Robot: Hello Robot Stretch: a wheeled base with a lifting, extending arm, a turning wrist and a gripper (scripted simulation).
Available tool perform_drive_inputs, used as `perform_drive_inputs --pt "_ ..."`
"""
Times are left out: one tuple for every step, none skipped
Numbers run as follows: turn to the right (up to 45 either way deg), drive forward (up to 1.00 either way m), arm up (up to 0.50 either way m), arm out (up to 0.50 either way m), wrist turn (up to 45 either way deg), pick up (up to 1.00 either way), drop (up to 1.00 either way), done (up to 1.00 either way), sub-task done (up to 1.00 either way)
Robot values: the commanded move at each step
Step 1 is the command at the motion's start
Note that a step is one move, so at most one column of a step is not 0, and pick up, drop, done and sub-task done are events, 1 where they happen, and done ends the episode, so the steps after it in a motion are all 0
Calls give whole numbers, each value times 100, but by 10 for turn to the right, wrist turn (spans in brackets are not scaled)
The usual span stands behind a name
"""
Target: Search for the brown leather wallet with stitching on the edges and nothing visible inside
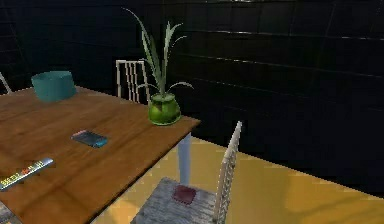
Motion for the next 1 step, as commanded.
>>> perform_drive_inputs --pt "0 0 0 0 0 0 0 100 0"
